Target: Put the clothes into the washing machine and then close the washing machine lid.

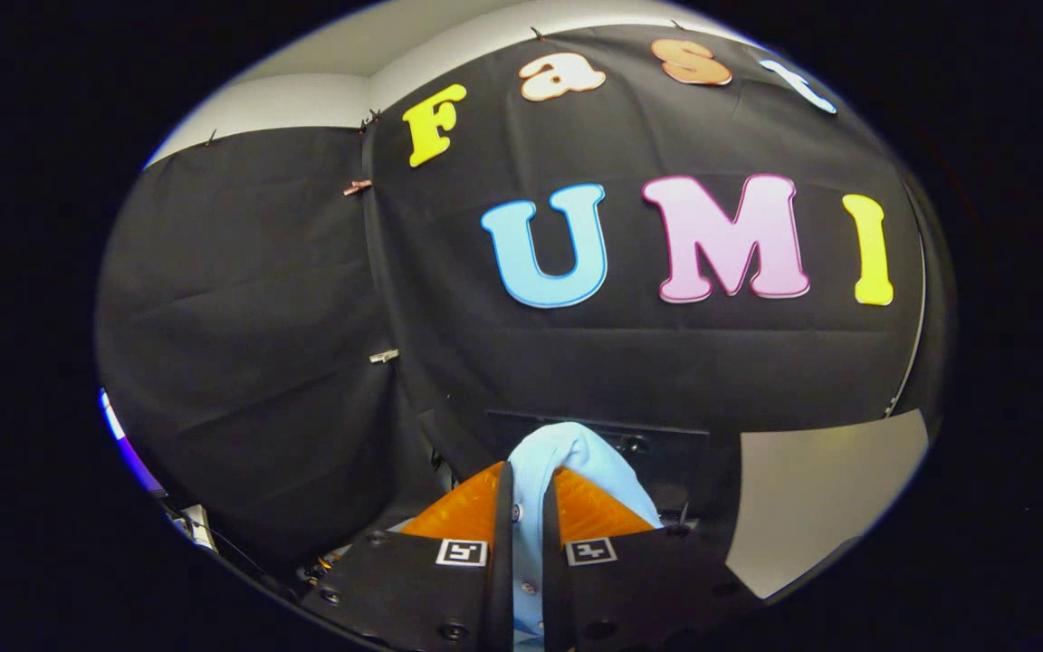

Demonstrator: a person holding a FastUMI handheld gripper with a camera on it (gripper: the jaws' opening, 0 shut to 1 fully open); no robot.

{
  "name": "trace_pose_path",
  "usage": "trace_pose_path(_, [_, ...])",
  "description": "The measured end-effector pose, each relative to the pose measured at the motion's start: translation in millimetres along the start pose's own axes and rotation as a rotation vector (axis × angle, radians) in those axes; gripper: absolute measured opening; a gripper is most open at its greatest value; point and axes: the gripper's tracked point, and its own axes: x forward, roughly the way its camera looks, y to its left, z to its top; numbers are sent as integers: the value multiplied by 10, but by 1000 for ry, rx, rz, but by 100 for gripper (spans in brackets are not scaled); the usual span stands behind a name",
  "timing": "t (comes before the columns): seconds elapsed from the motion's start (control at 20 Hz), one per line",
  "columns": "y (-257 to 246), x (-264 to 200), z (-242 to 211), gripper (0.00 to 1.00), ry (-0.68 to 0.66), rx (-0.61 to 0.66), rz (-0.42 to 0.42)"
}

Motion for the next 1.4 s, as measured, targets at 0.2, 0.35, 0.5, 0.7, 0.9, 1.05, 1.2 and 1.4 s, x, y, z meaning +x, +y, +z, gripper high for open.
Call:
trace_pose_path(0.2, [11, 440, -288, 17, 41, -4, -6])
trace_pose_path(0.35, [-48, 766, -531, 17, 60, 3, -12])
trace_pose_path(0.5, [-158, 1073, -827, 17, 84, -2, -25])
trace_pose_path(0.7, [-310, 1419, -1288, 17, 135, -17, -46])
trace_pose_path(0.9, [-403, 1662, -1693, 17, 180, -10, -39])
trace_pose_path(1.05, [-400, 1701, -1816, 33, 204, 18, -35])
trace_pose_path(1.2, [-423, 1669, -1708, 83, 170, 21, -60])
trace_pose_path(1.4, [-384, 1526, -1544, 99, 134, 0, -63])
